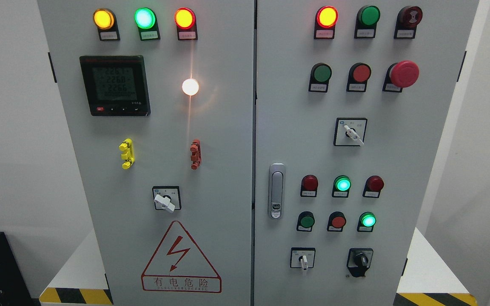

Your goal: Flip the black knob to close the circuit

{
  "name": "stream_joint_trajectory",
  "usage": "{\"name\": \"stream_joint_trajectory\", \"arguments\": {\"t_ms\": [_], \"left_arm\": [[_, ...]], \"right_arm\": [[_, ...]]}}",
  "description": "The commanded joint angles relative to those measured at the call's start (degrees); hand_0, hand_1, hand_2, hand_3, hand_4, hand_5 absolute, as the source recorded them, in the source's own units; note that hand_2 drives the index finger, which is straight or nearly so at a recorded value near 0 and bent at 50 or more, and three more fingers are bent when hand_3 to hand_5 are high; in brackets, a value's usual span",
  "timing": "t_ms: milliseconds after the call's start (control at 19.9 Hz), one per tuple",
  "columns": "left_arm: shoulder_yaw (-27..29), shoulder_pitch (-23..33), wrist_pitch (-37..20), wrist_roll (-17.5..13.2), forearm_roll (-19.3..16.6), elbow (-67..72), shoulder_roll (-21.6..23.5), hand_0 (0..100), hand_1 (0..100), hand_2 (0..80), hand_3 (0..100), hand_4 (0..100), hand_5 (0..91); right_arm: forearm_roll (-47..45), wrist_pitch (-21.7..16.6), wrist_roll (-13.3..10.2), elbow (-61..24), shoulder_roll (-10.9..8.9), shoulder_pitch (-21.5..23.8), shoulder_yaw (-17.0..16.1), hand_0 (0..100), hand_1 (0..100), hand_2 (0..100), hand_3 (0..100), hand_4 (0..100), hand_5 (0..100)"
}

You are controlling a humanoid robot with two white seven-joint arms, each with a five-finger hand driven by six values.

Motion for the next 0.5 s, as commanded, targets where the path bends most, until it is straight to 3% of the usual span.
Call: {"name": "stream_joint_trajectory", "arguments": {"t_ms": [0, 452], "left_arm": [[0.0, 1.3, 0.0, 0.0, 0.0, -1.7, 0.0, 12, 56, 0.0, 0, 0, 0.0], [0.0, 1.3, 0.0, 0.0, 0.0, -1.7, 0.0, 12, 56, 0.0, 0, 0, 0.0]], "right_arm": [[10.3, 0.0, -2.7, -13.7, -3.05, 0.4, 1.4, 0, 0, 59, 76, 63, 57], [25.4, -0.1, -5.4, -23.9, -2.96, 1.5, -1.8, 0, 0, 67, 81, 69, 65]]}}
